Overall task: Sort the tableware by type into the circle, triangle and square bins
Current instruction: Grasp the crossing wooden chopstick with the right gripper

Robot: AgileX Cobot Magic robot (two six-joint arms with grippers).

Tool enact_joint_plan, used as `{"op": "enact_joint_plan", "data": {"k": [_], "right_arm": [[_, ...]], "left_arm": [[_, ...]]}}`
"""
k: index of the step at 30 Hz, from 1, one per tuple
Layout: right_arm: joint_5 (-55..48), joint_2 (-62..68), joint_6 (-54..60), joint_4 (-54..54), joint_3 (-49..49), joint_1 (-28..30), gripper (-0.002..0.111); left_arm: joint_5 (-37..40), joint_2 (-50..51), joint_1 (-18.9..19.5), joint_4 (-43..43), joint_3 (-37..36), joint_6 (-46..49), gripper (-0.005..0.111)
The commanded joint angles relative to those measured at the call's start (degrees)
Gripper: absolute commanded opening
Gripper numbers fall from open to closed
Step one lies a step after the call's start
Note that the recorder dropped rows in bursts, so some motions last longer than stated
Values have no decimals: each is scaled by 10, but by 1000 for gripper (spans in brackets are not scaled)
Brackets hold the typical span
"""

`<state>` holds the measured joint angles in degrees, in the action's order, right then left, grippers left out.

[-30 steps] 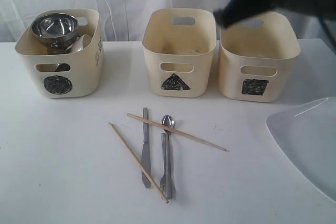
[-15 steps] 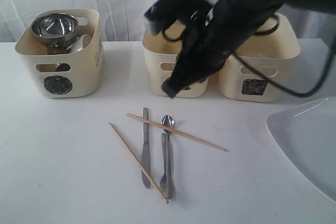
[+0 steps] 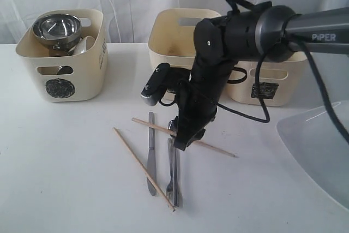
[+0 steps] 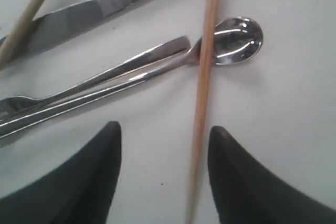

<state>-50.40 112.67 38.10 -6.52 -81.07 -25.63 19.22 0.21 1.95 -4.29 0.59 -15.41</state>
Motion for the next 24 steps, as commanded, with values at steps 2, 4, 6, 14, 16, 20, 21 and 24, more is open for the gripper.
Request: {"op": "enact_joint_plan", "data": {"k": [2, 4, 6, 14, 16, 20, 21, 24], "right_arm": [[36, 35, -39, 3, -5, 0, 50], [52, 49, -39, 9, -5, 0, 50], [58, 57, -39, 16, -5, 0, 50], [79, 85, -39, 12, -5, 0, 43], [70, 85, -39, 8, -5, 0, 24], [14, 72, -39, 10, -5, 0, 0], [-16, 52, -39, 10, -9, 0, 0], [-73, -23, -69, 7, -49, 0, 0]], "left_arm": [[9, -2, -1, 4, -6, 0, 0], [9, -2, -1, 4, -6, 0, 0], [9, -2, -1, 4, -6, 0, 0], [9, -2, -1, 4, -6, 0, 0], [9, -2, -1, 4, -6, 0, 0], [9, -2, -1, 4, -6, 0, 0], [9, -2, -1, 4, -6, 0, 0], [9, -2, -1, 4, -6, 0, 0]]}}
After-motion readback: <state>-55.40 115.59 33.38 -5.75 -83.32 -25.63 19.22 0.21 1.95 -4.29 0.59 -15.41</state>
